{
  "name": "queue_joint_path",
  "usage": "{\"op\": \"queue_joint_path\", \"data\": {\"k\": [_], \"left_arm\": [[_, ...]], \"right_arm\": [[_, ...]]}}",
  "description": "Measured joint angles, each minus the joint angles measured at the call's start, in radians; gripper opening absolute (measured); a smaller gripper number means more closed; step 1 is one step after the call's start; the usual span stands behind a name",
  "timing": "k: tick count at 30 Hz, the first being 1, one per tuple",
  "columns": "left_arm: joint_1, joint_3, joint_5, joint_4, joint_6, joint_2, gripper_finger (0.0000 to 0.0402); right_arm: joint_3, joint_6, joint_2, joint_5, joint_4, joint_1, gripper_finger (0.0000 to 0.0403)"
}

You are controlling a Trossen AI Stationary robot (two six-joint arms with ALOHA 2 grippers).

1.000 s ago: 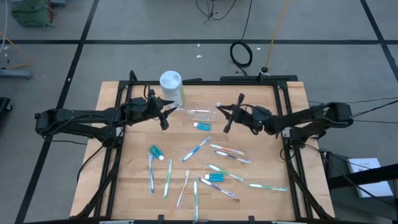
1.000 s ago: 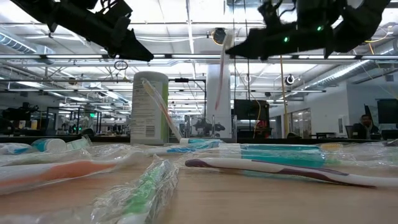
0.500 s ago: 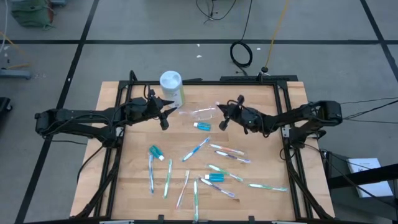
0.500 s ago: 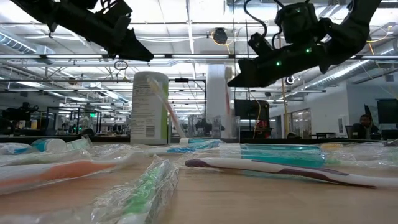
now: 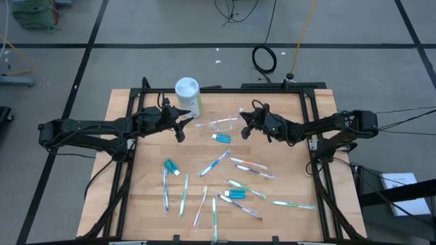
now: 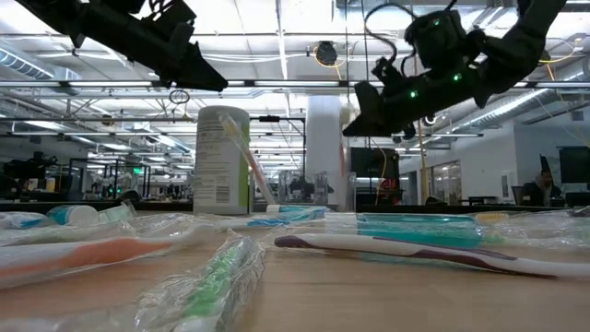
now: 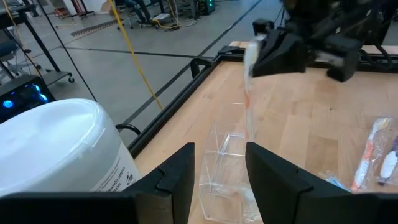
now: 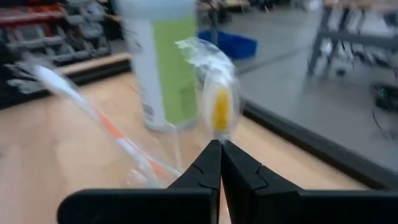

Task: Pick & Place toothbrushing station
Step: Put the orange toothbrush into the transparent organizer, then put the mouthwash into the transparent organizer

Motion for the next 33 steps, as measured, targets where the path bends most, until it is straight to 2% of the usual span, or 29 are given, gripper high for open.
{"op": "queue_joint_path", "data": {"k": [6,10,18,24,28,33], "left_arm": [[0.0,0.0,0.0,0.0,0.001,0.0,0.015],[0.0,0.0,0.0,0.0,0.001,0.0,0.015],[0.0,0.0,0.0,0.0,0.002,0.0,0.015],[0.0,0.0,-0.001,-0.001,0.002,0.0,0.015],[0.0,0.0,0.0,-0.011,0.001,0.0,0.015],[-0.001,0.0,0.025,-0.053,0.002,0.0,0.015]], "right_arm": [[0.0,-0.01,0.002,-0.03,-0.025,-0.047,0.0014],[0.0,-0.032,0.003,-0.081,-0.046,-0.05,0.0042],[0.0,-0.089,0.003,-0.08,-0.047,-0.049,0.0108],[0.0,-0.163,-0.025,-0.079,-0.066,-0.043,0.0137],[0.0,-0.224,-0.094,-0.078,-0.192,-0.024,0.0141],[0.0,-0.2,-0.205,-0.077,-0.364,-0.005,0.0136]]}}
